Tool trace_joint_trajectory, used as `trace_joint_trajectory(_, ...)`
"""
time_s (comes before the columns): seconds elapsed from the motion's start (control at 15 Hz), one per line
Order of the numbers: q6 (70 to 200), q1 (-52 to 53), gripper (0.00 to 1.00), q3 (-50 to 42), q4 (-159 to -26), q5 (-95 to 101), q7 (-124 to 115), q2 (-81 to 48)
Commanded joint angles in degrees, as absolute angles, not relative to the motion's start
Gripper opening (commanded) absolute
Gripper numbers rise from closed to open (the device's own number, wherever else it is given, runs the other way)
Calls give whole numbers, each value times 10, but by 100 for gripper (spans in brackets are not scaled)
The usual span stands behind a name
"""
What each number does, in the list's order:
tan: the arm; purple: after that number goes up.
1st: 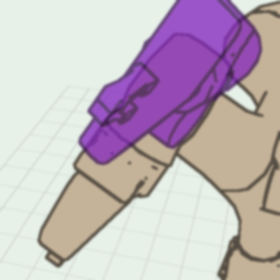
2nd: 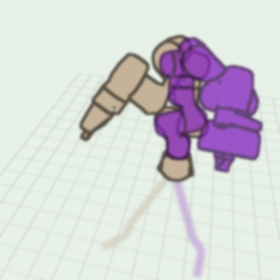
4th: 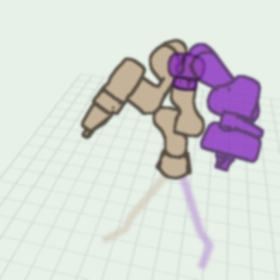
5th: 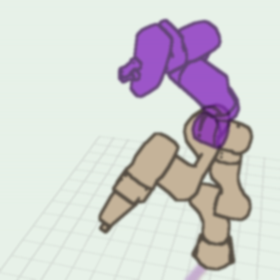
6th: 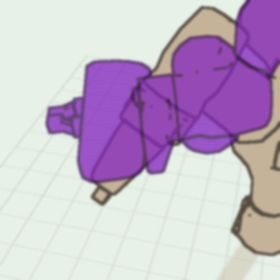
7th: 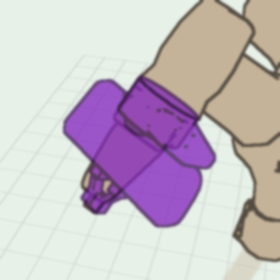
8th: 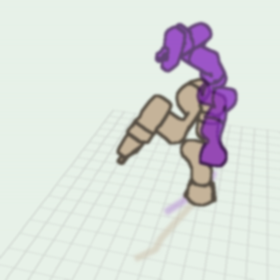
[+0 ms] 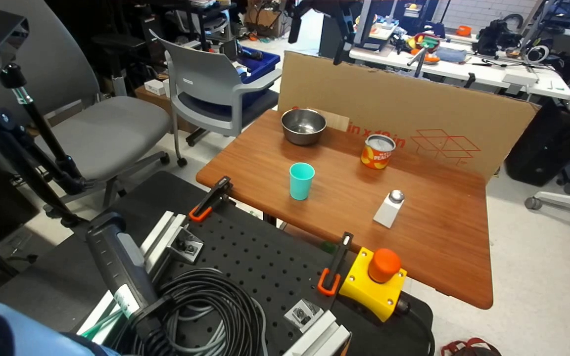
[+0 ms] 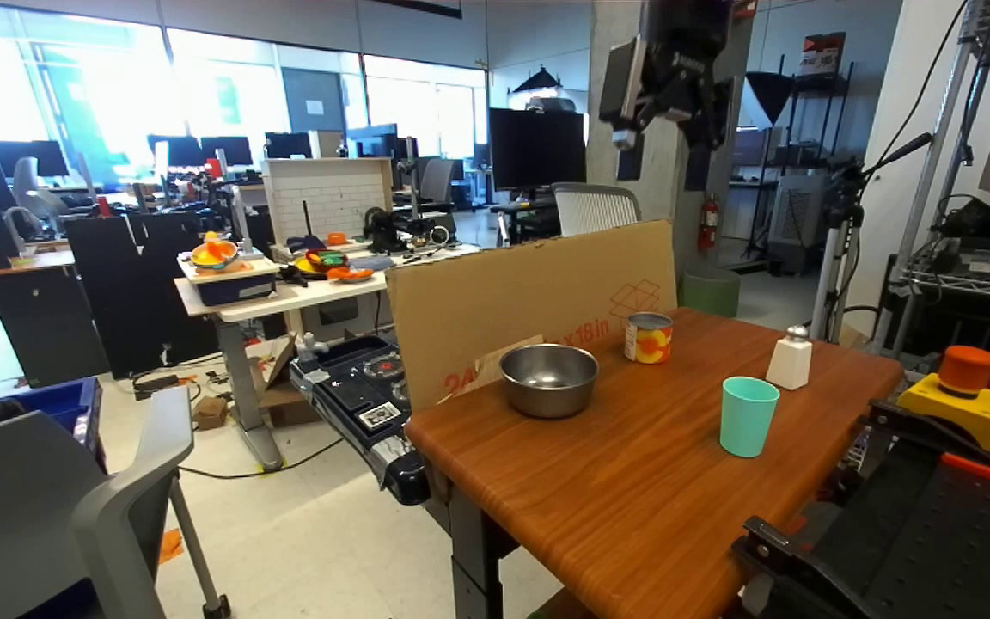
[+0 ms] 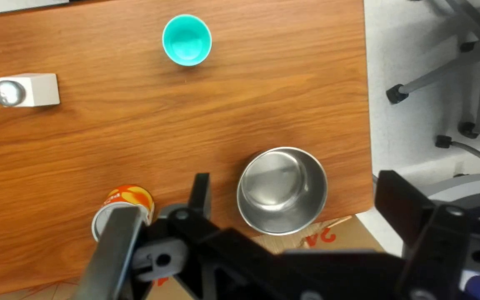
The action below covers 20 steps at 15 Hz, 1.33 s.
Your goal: Move the can of corn to the right
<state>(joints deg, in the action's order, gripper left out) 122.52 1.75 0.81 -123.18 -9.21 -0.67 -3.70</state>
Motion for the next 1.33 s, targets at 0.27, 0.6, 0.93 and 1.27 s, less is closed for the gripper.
trace_joint_trajectory(0.27,1228,9,100,8,-1030,-80,-10,-262)
trace_joint_trajectory(0.6,1187,-1,100,5,-947,-74,-2,-361)
trace_joint_trajectory(0.93,1135,-14,100,-1,-869,-73,-9,-445)
trace_joint_trajectory(1.27,1092,-25,100,-5,-799,-73,-10,-496)
